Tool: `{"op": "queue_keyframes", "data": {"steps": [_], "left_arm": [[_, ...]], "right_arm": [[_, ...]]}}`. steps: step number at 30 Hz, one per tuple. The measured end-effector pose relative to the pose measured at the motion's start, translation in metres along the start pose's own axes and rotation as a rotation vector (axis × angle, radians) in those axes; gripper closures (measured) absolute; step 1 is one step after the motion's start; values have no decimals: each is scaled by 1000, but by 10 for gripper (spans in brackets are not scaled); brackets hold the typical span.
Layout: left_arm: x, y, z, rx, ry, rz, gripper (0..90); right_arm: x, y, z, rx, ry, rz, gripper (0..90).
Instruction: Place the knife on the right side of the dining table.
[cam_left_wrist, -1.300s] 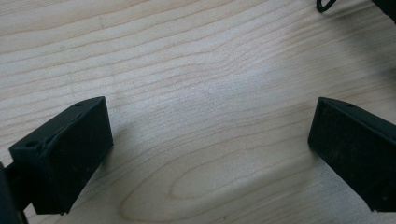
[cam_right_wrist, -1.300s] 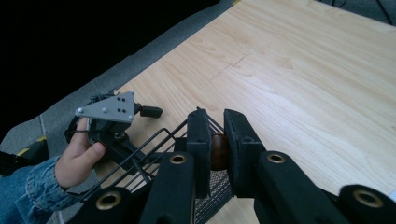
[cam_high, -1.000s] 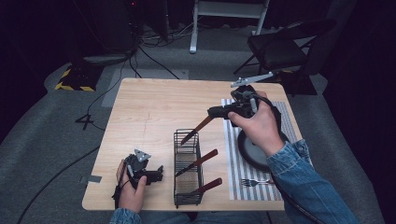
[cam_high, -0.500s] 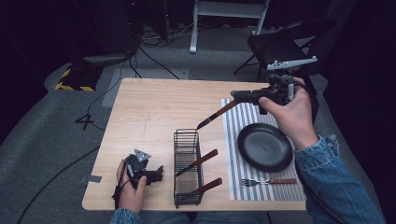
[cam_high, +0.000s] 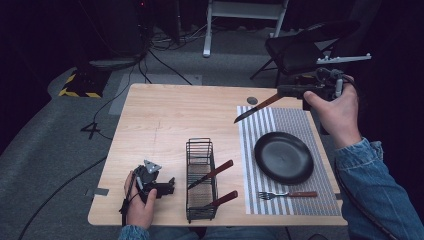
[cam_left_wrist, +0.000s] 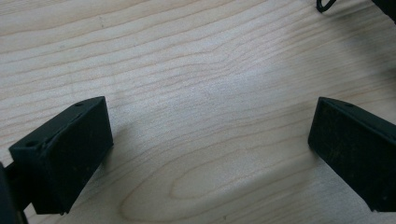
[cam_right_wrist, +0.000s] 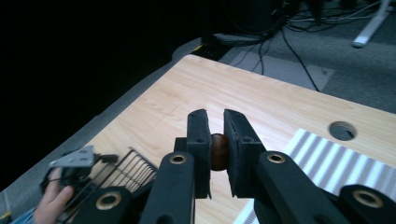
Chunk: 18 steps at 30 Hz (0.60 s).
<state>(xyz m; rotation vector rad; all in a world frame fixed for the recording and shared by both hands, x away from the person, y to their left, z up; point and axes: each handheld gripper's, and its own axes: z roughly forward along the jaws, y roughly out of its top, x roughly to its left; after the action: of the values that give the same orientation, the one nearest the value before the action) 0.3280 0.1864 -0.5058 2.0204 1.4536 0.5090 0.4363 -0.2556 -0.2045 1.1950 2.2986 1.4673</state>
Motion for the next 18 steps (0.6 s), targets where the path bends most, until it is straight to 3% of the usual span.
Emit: {"op": "queue_keyframes", "data": {"steps": [5,8,10,12,18], "left_arm": [[0,0,0,0,0,0,0],[0,0,0,0,0,0,0],[0,0,0,0,0,0,0],[0,0,0,0,0,0,0],[0,0,0,0,0,0,0]], "right_arm": [[-26,2,6,-4,-57,22,815],[-49,-2,17,5,-102,49,816],[-54,-3,20,7,-110,52,816],[-70,-8,28,12,-128,78,816],[-95,-14,38,12,-168,116,816]]}}
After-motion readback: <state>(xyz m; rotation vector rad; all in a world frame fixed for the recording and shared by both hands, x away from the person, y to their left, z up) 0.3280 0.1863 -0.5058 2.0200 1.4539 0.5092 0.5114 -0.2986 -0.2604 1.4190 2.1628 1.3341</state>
